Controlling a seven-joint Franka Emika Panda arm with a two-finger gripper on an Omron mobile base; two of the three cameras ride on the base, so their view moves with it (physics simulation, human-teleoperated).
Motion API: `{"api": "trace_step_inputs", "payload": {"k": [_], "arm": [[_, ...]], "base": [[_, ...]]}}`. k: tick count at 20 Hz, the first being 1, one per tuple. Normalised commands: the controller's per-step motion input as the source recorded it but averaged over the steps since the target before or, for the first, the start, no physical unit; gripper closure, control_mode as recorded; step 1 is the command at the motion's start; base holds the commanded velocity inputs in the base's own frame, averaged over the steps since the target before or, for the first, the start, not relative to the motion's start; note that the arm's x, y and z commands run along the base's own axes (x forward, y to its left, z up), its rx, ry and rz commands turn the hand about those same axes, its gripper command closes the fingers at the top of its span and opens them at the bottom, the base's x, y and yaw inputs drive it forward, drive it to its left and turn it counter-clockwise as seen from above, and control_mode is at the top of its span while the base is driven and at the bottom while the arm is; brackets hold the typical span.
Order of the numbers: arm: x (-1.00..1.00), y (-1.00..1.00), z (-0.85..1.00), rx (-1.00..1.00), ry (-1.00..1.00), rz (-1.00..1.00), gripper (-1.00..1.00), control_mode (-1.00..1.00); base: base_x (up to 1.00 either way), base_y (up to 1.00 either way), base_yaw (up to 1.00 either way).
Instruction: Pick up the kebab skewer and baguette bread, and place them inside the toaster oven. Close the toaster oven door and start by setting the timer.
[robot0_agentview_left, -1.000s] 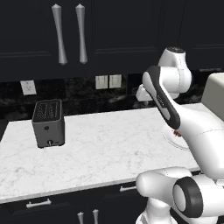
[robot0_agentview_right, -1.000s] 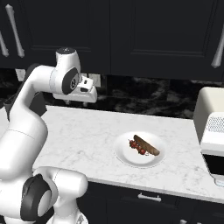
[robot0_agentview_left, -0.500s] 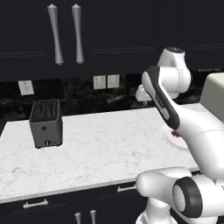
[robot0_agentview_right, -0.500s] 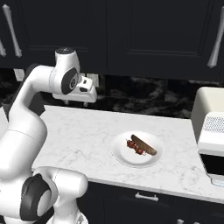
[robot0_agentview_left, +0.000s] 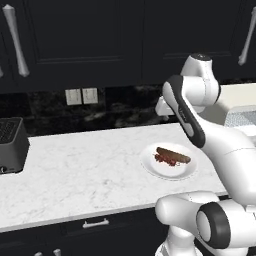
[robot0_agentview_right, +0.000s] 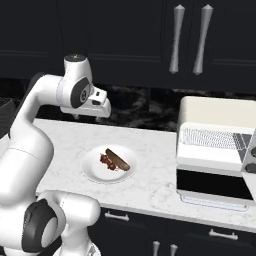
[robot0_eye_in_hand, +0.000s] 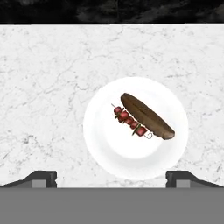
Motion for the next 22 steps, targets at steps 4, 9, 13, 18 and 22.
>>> {"api": "trace_step_inputs", "payload": {"k": [4,9,13,18,22], "arm": [[0.00,0.00,0.00,0.00,0.00,0.00,-1.00,1.00],[0.00,0.00,0.00,0.00,0.00,0.00,-1.00,1.00],[0.00,0.00,0.00,0.00,0.00,0.00,-1.00,1.00],[0.00,0.00,0.00,0.00,0.00,0.00,-1.00,1.00],[0.00,0.00,0.00,0.00,0.00,0.00,-1.00,1.00]], "base": [[0.00,-0.55,0.00],[0.00,-0.50,0.00],[0.00,-0.49,0.00],[0.00,-0.15,0.00],[0.00,0.00,0.00]]}}
